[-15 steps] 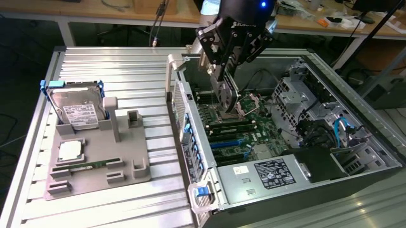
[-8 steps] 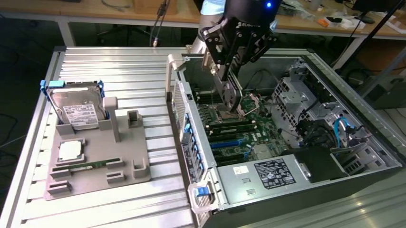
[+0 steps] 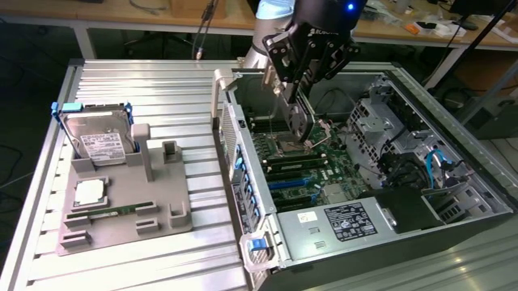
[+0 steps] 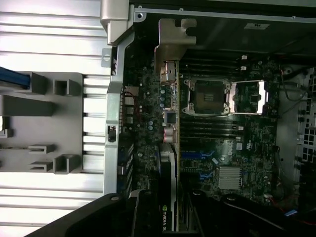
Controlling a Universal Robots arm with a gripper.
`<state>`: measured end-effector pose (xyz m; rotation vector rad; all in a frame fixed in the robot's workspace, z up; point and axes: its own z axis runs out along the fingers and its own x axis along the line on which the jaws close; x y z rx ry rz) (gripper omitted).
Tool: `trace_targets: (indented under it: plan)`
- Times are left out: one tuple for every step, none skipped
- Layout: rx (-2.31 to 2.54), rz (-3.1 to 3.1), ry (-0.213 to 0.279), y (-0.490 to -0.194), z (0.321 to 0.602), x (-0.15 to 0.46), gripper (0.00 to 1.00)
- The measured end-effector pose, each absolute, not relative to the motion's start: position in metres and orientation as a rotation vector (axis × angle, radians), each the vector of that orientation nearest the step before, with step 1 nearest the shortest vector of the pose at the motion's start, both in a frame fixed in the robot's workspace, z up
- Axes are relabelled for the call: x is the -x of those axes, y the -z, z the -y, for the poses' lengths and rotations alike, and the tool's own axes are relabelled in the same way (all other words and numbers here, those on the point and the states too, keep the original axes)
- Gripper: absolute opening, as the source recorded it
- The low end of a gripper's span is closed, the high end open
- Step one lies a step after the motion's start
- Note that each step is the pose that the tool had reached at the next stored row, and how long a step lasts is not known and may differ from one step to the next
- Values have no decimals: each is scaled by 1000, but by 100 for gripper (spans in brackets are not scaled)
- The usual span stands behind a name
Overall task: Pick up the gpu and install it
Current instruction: 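Pick up the gpu and move the gpu toward the slot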
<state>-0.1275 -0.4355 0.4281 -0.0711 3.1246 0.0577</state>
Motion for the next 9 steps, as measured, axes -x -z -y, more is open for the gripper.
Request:
trace_targets:
  plan:
    - [71, -3125, -58, -428, 435, 126, 27]
    - [71, -3125, -58, -428, 435, 124, 27]
    - [71, -3125, -58, -428, 435, 123, 27]
    - [71, -3125, -58, -428, 435, 123, 27]
    - [72, -3125, -58, -428, 435, 122, 27]
    - [72, -3125, -58, -428, 435, 121, 27]
    - [72, -3125, -58, -428, 435, 120, 27]
    - [72, -3125, -58, -428, 435, 119, 27]
    - [72, -3125, -58, -428, 435, 118, 27]
